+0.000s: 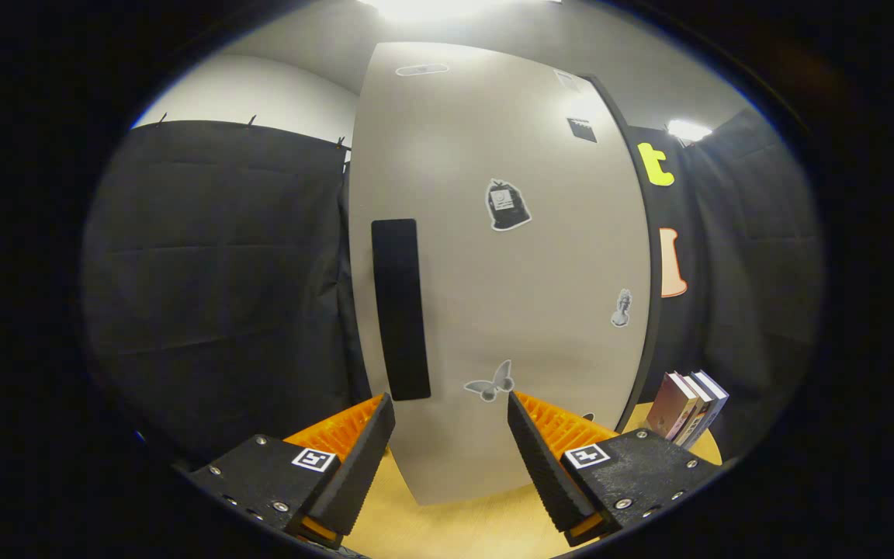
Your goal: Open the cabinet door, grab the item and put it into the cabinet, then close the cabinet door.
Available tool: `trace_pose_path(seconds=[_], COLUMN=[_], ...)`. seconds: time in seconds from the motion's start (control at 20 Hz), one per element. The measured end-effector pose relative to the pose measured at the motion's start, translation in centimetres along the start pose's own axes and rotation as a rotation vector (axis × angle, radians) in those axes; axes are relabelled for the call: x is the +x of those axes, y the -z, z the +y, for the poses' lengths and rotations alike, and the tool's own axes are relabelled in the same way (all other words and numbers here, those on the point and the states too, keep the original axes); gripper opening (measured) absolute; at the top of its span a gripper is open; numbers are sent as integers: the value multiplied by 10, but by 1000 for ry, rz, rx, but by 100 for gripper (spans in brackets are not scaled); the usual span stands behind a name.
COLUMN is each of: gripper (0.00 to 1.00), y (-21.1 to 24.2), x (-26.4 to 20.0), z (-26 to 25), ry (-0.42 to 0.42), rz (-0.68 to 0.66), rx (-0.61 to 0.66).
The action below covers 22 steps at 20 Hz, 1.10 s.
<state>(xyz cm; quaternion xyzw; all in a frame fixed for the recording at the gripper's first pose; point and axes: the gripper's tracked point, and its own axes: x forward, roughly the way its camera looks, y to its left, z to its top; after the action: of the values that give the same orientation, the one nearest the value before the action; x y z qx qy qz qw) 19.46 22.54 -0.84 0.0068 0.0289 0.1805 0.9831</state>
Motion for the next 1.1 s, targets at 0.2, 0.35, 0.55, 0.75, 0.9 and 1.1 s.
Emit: trace_pose_path(seconds=[0.2, 0.35, 0.55, 0.75, 0.9, 1.1], gripper=[92, 92, 92, 92, 92, 92], y=[0, -1, 2, 9, 8, 7], x=[1, -1, -10, -18, -21, -25], z=[-9, -14, -23, -27, -27, -27], ry=[89, 137, 185, 195, 194, 190], rz=[-3, -5, 0, 23, 17, 19], rx=[2, 4, 17, 44, 42, 22])
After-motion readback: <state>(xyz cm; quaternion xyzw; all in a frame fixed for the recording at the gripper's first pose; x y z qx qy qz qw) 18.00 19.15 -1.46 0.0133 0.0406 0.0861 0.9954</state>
